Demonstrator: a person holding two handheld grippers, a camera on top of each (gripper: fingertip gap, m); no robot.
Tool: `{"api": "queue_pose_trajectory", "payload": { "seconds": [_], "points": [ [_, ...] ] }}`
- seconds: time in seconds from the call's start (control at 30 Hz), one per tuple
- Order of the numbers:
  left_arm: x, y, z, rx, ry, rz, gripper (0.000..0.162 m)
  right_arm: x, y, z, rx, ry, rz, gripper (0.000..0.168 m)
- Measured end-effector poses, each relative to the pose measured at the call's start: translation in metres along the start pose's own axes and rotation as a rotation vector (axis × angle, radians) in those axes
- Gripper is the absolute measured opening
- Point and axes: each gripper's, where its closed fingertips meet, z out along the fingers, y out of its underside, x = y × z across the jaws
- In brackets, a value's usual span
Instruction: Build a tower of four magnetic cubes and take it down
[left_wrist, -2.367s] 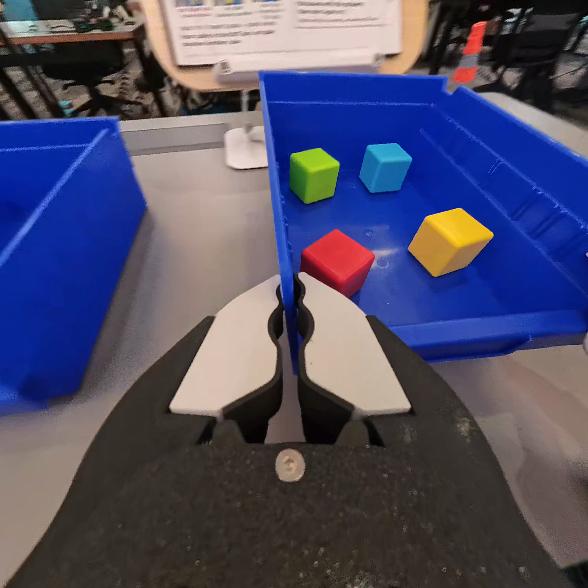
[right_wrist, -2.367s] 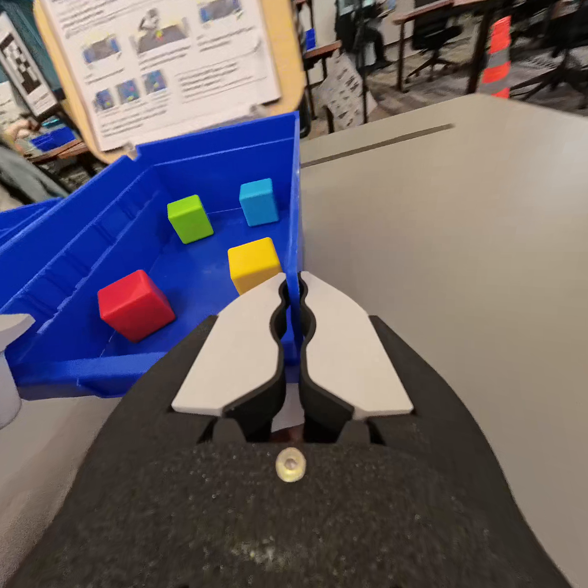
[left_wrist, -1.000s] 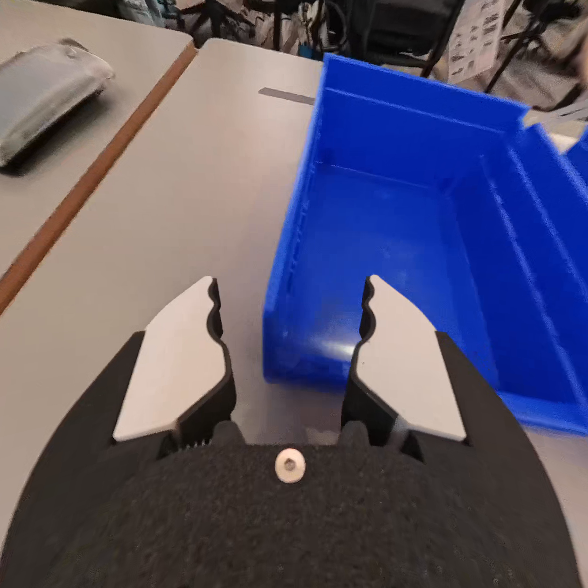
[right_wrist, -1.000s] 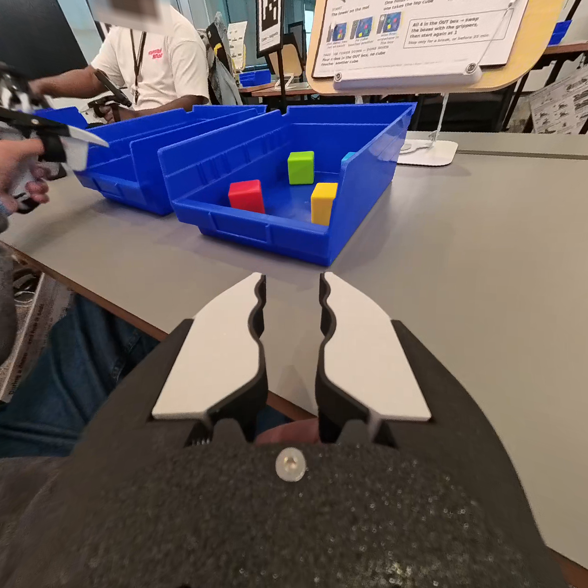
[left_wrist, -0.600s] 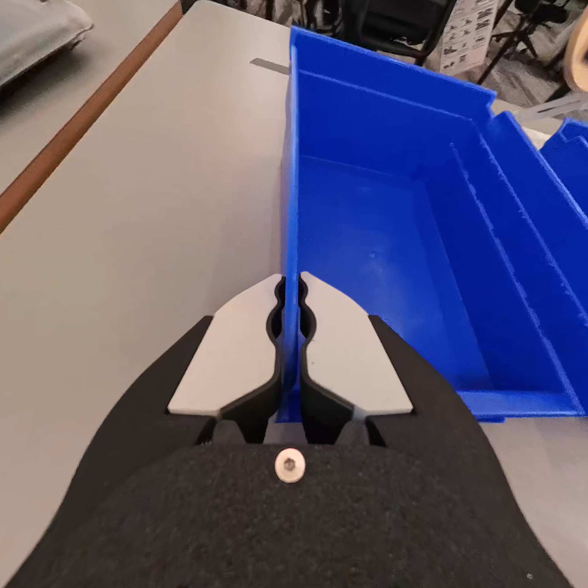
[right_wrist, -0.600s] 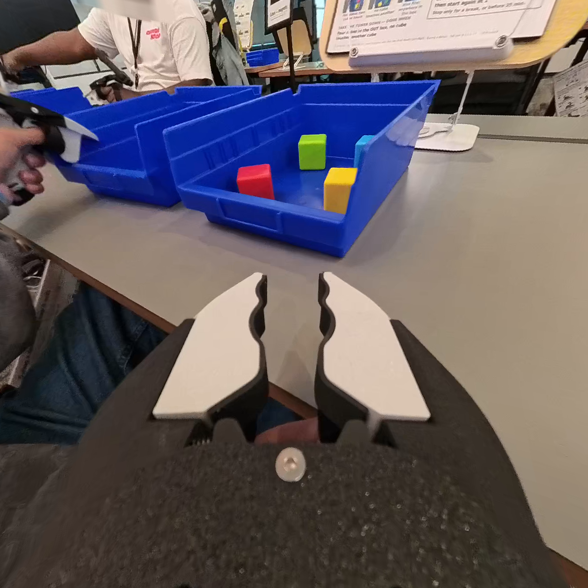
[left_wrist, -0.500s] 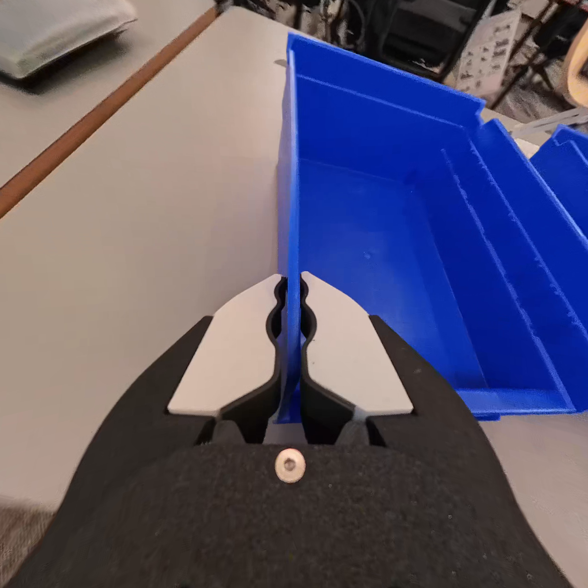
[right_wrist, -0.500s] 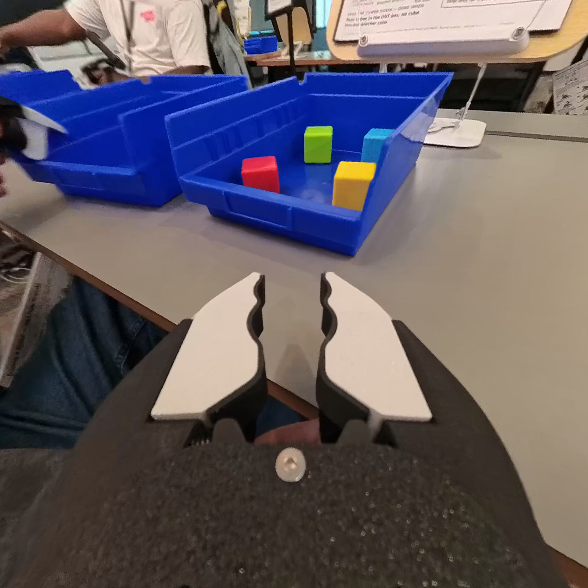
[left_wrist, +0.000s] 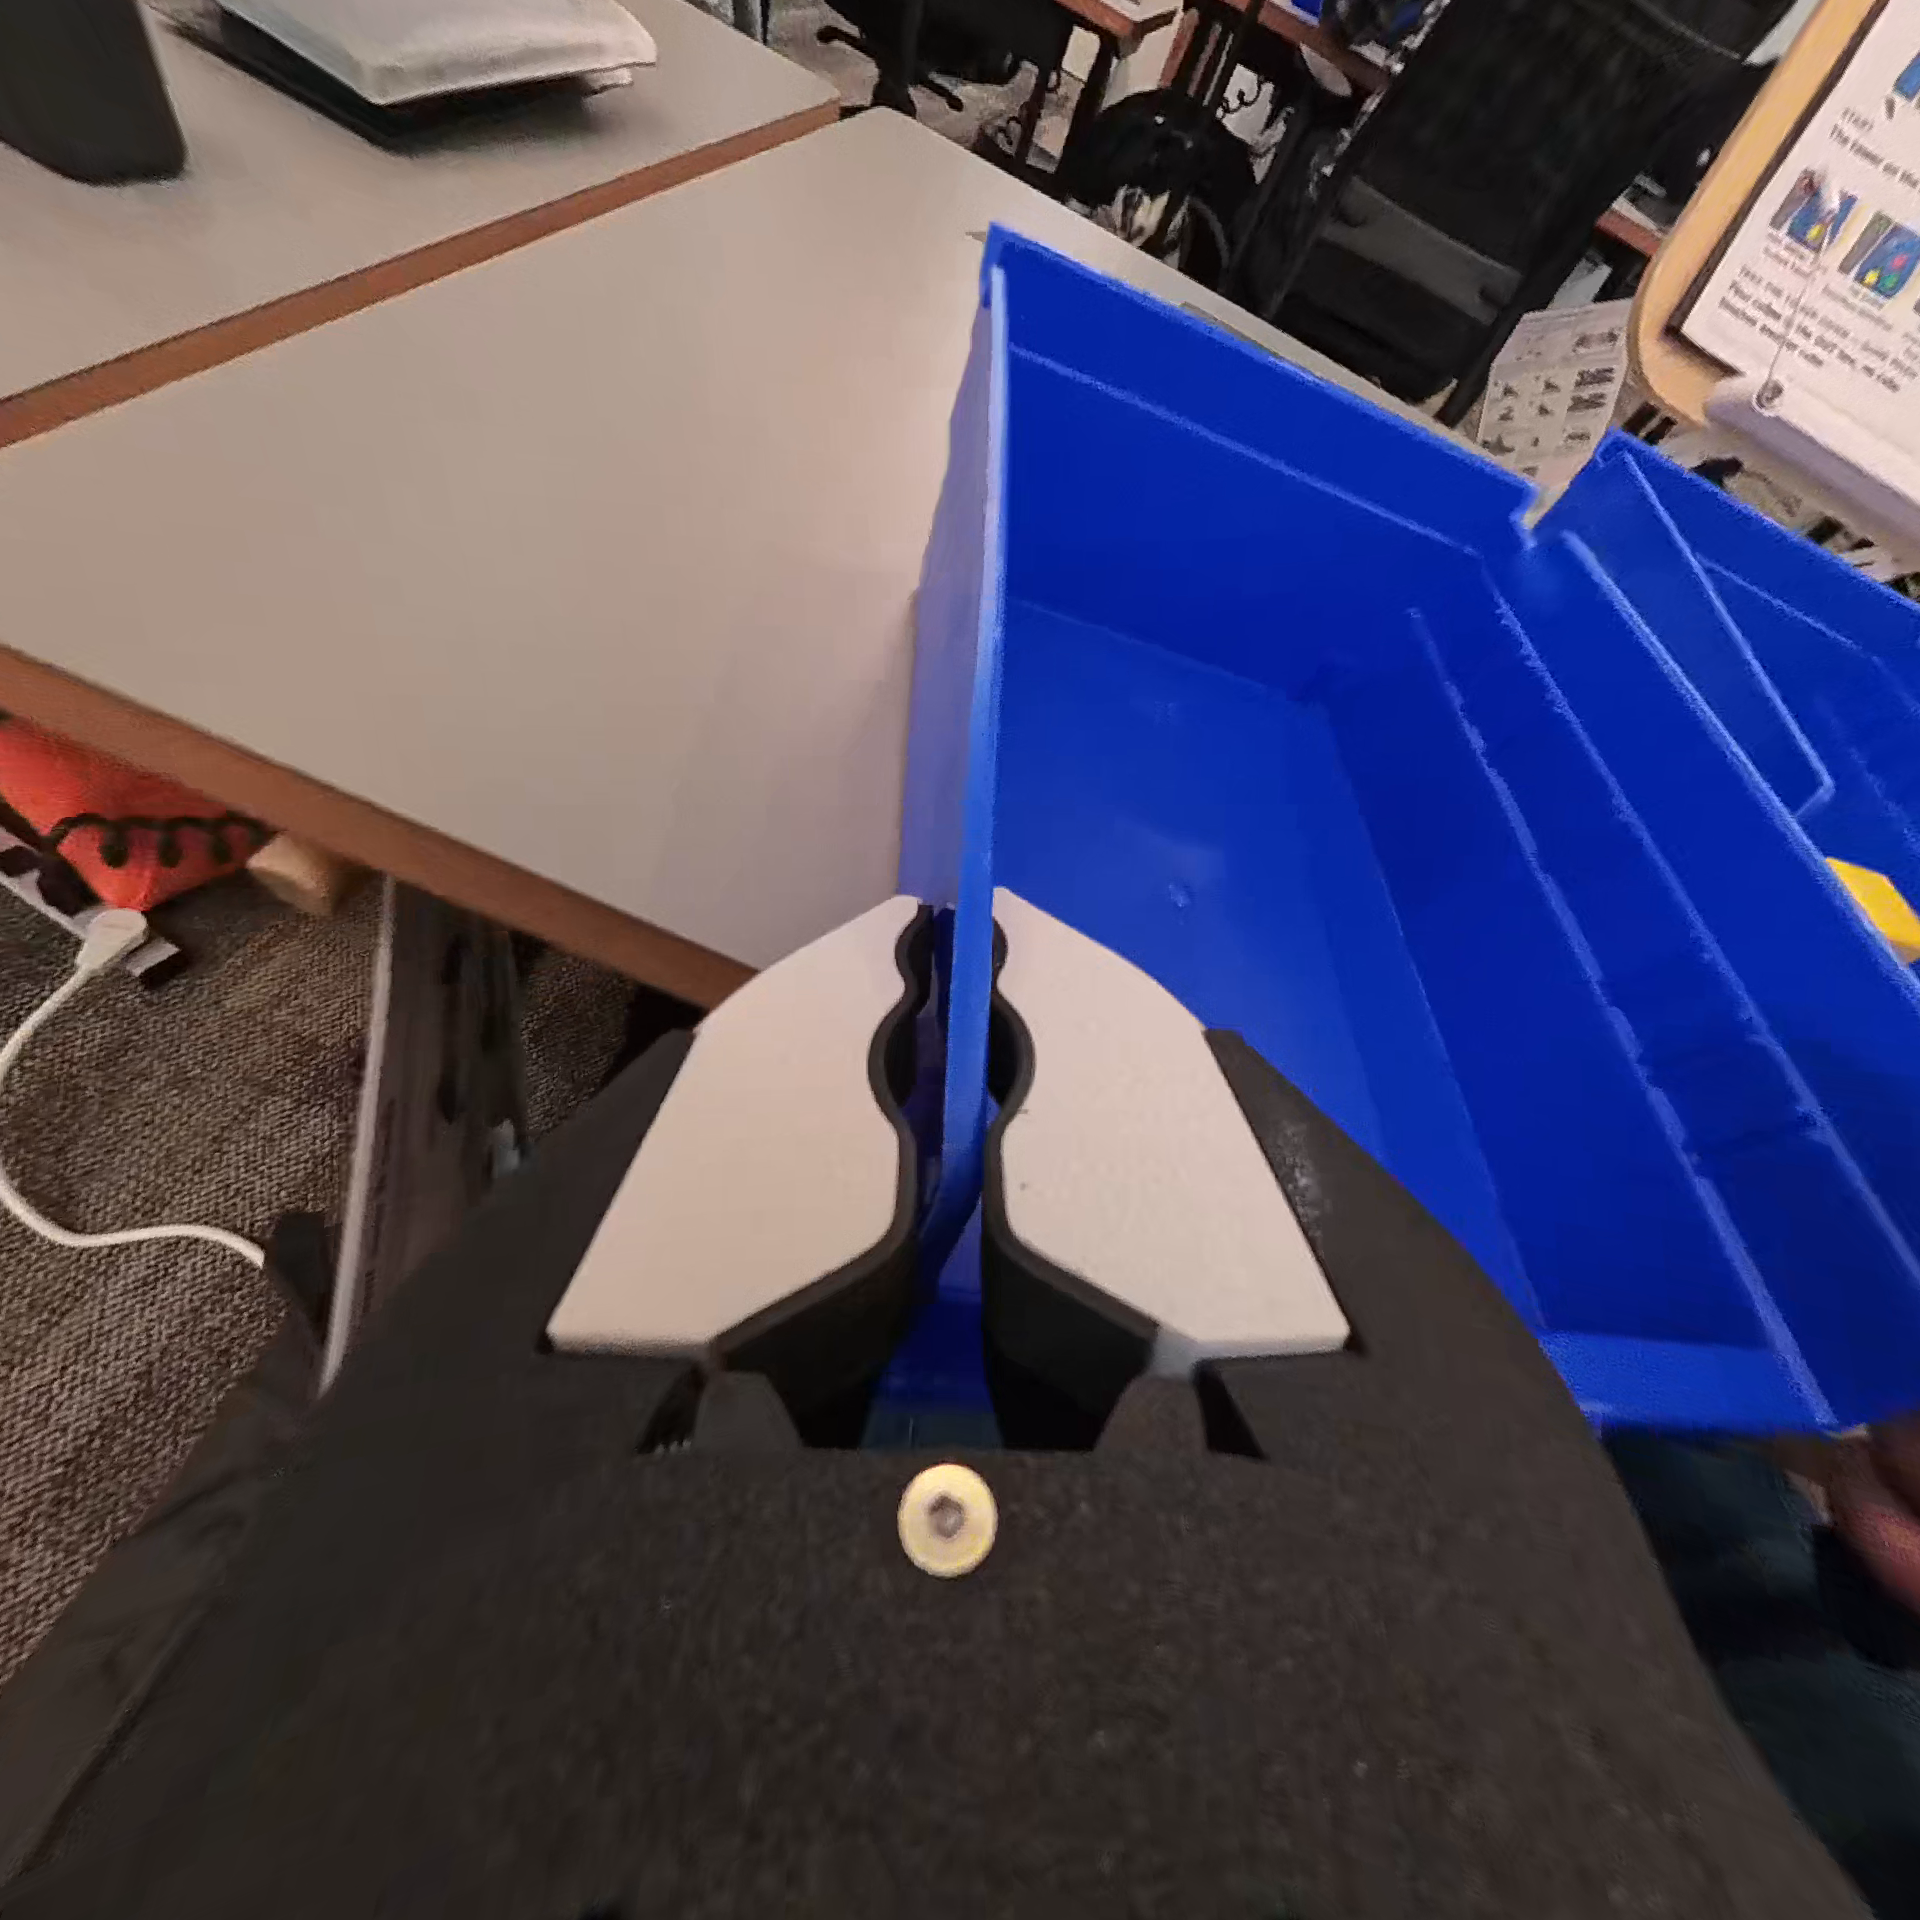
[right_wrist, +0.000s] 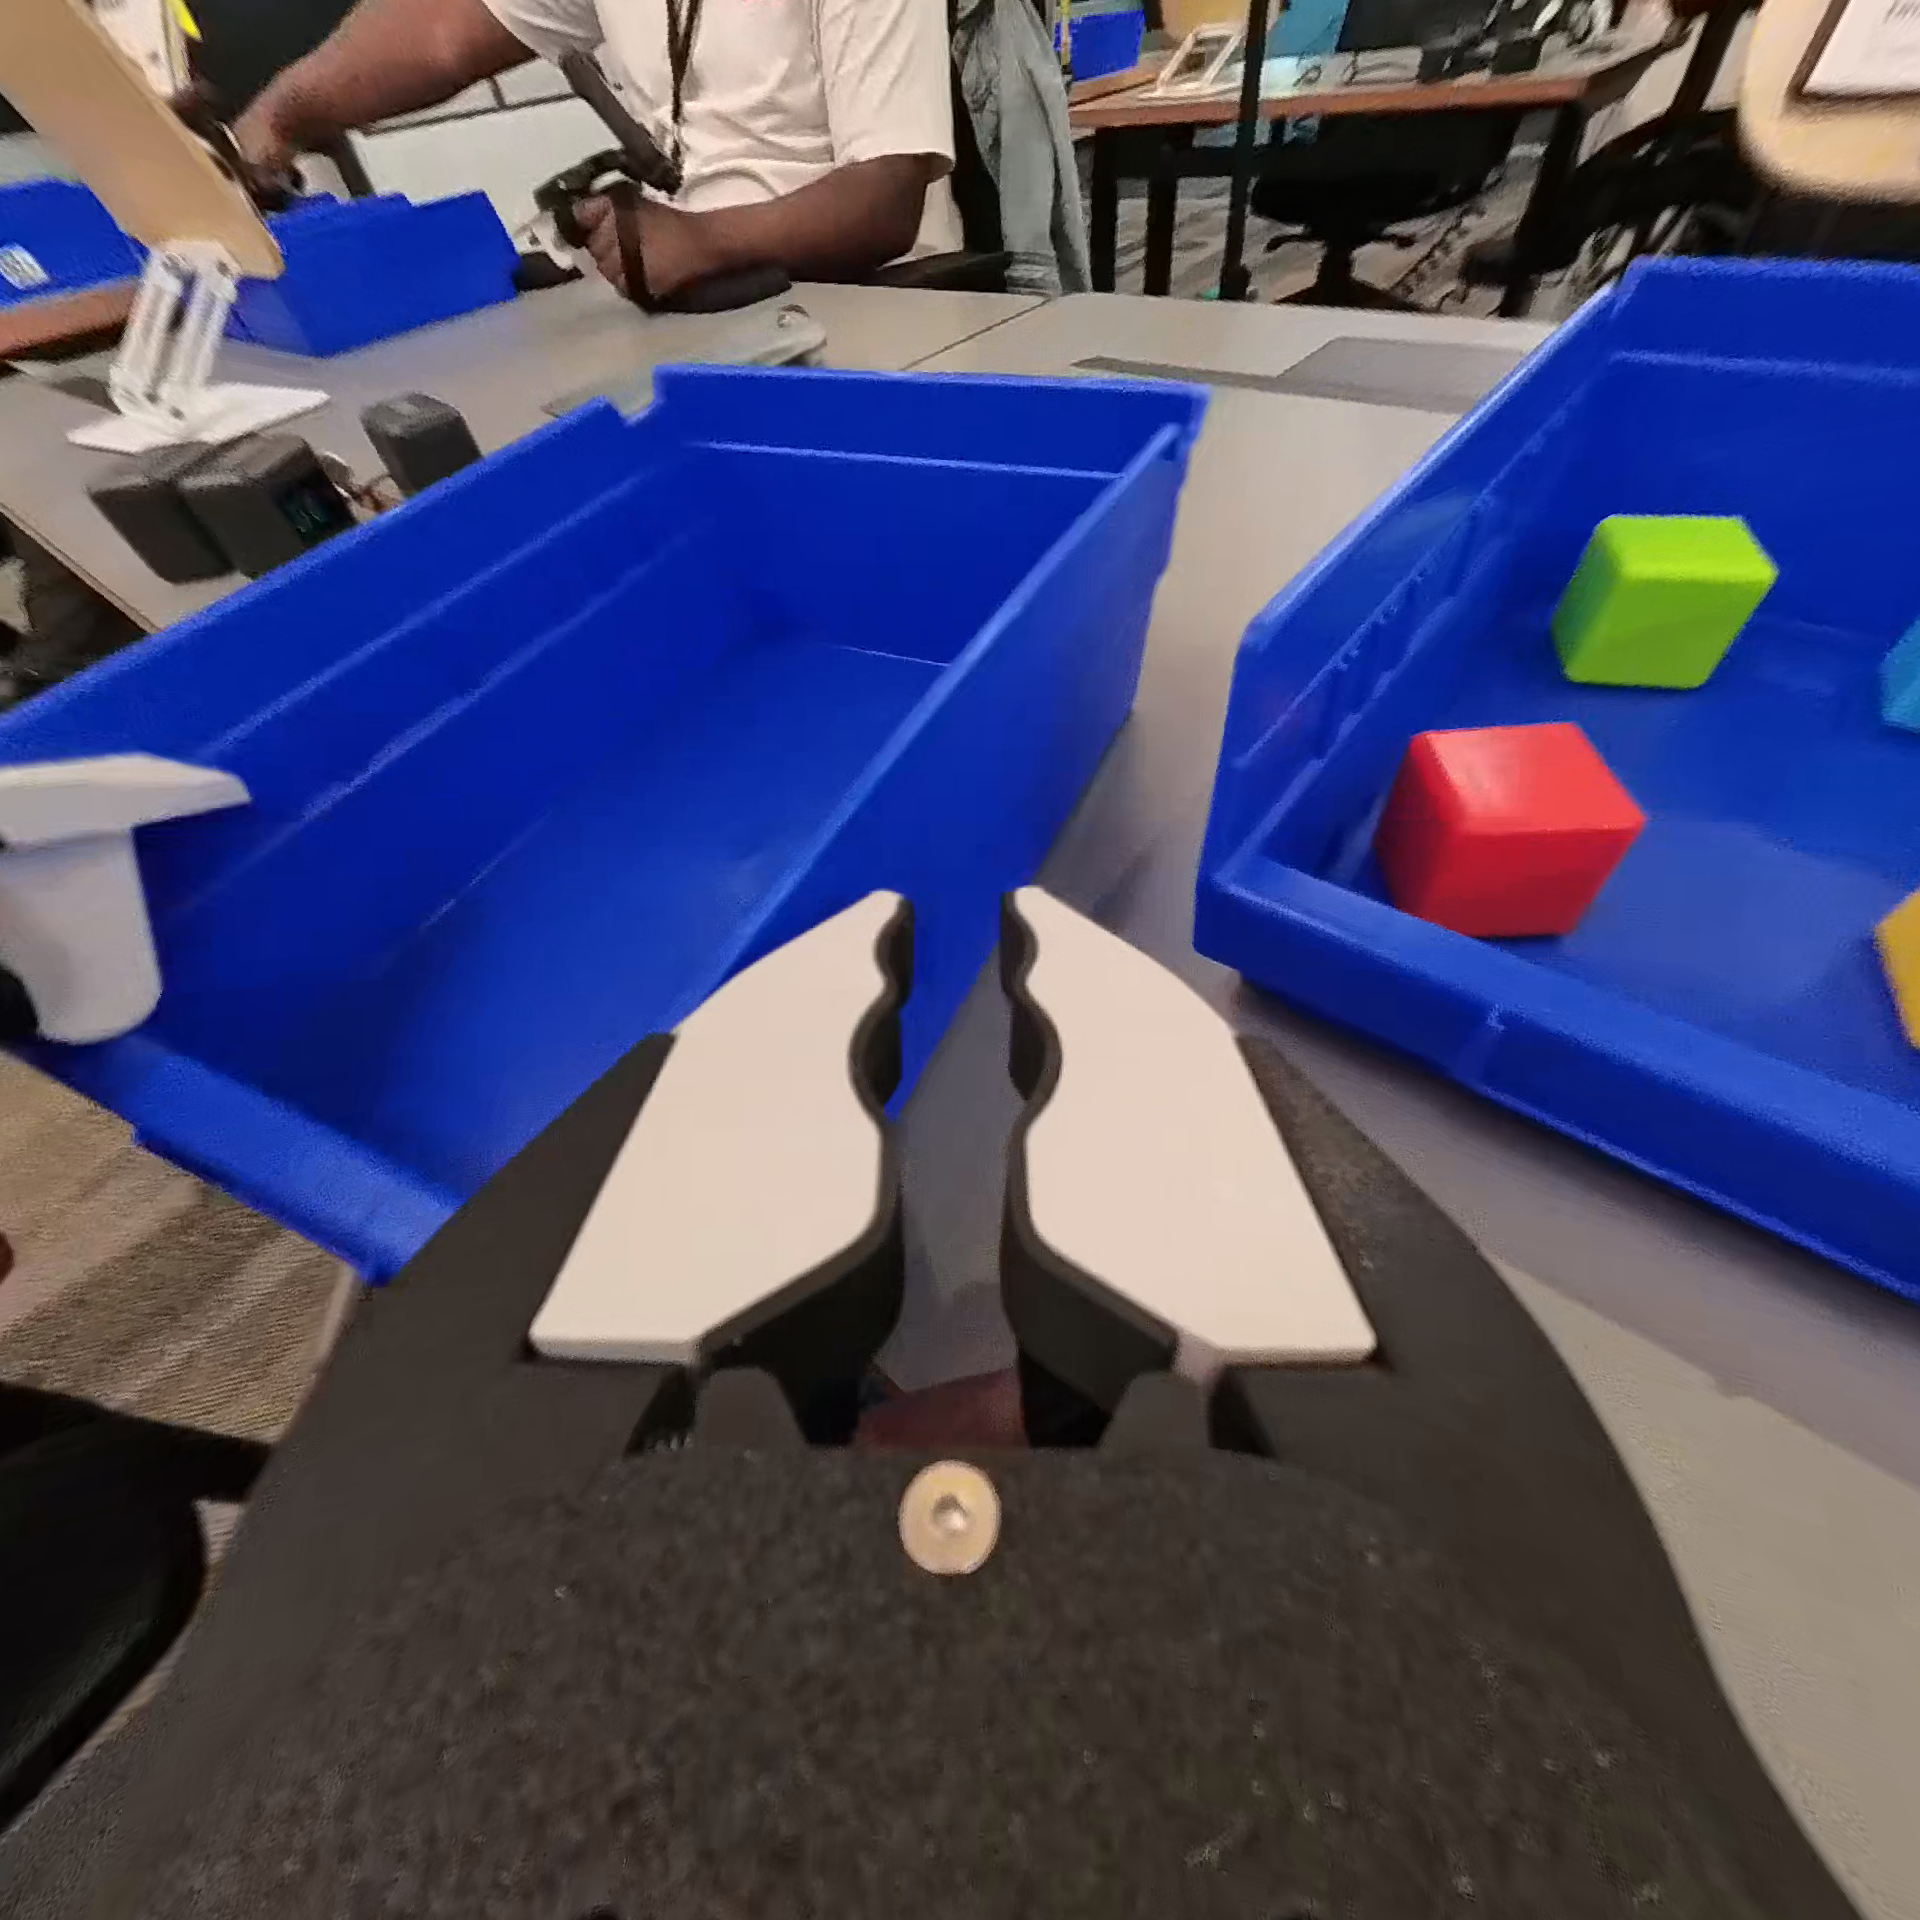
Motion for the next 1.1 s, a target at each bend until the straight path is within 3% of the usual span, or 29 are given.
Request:
{"api": "queue_pose_trajectory", "payload": {
  "seconds": [0.07,0.1,0.23,0.33,0.43,0.63,0.83,0.97,1.1],
  "points": [
    [-0.009,-0.001,-0.007,0.009,-0.032,0.023,0.005,0.0,0.0,-0.001,-0.008,-0.034,0.05,0.04],
    [-0.011,-0.002,-0.009,0.01,-0.037,0.033,0.005,0.002,-0.005,-0.008,0.029,-0.043,0.085,0.044],
    [-0.011,-0.002,-0.009,0.014,-0.025,0.023,0.005,-0.02,-0.021,-0.044,0.16,-0.167,0.09,0.055],
    [-0.003,0.0,-0.009,0.026,-0.027,0.025,0.005,-0.042,-0.014,-0.04,0.128,-0.112,-0.049,0.054],
    [0.011,0.005,-0.012,0.037,-0.01,0.036,0.005,-0.032,0.006,-0.015,0.023,0.029,-0.052,0.045],
    [0.025,-0.012,-0.036,0.186,-0.12,0.217,0.004,-0.009,-0.004,-0.011,0.075,0.147,-0.085,0.006],
    [0.09,-0.072,-0.073,0.431,-0.137,0.428,0.001,0.017,-0.079,-0.056,0.306,0.191,-0.089,0.003],
    [0.16,-0.11,-0.076,0.528,-0.013,0.461,0.001,0.06,-0.135,-0.104,0.419,0.296,-0.151,0.004],
    [0.262,-0.129,-0.057,0.551,0.177,0.486,0.001,0.135,-0.17,-0.164,0.471,0.473,-0.168,0.003]
  ]
}}
